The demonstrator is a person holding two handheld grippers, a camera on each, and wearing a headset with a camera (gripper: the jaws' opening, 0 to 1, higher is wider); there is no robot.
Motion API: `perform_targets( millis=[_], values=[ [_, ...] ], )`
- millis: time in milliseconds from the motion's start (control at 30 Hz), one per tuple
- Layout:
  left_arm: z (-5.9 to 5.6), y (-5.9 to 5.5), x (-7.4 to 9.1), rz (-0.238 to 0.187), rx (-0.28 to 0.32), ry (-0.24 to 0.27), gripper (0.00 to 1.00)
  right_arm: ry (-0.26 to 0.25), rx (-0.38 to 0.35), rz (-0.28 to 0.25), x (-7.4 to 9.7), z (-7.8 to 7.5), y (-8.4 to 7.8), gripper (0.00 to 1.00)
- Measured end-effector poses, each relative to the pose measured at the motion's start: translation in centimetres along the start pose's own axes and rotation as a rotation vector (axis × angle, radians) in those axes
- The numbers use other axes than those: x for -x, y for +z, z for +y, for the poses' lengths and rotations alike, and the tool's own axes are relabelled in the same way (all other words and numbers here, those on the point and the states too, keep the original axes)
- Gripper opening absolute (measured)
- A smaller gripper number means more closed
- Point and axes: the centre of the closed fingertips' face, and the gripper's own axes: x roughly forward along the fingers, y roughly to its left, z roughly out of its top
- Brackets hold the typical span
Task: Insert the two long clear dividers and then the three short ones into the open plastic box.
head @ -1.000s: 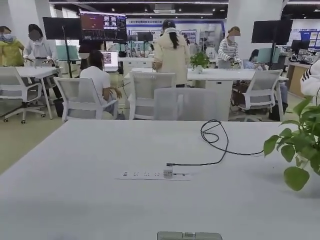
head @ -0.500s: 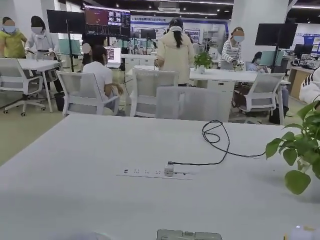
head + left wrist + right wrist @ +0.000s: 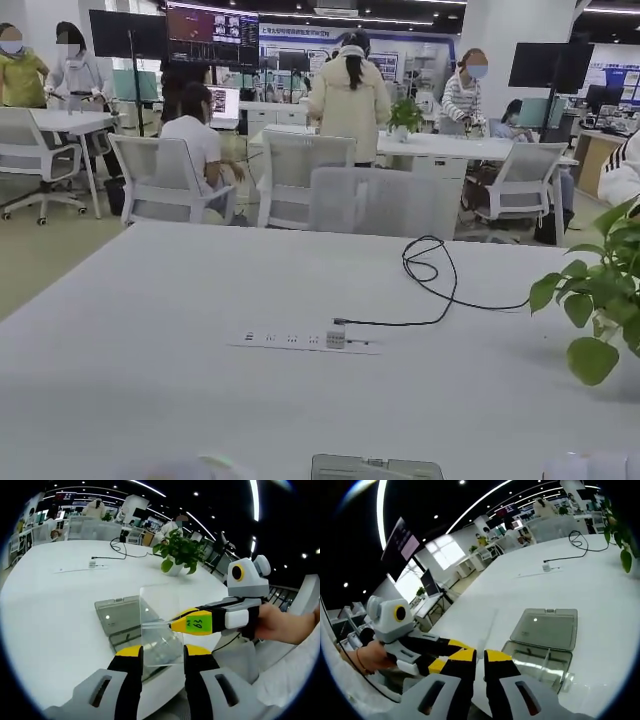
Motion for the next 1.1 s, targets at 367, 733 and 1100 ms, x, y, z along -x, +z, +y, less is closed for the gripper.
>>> perform_targets(
  millis=[367,733,1100],
  values=[
    [-0.3,0.0,-0.3,-0.004,-0.01,-0.022,0.32,-0.035,-0.042,-0.002,0.0,-0.3,0.2,0.07],
    [-0.5,-0.6,0.2,0.005,-0.065,-0.059,0.37,-0.032,-0.068,0.021,-0.2,-0.2,0.7,0.06],
    [1.5,-2.2,1.7,0.029,-0.191,-0.072,0.55,-0.141,-0.182,0.161,0.2,-2.8,0.6,0.07]
  ],
)
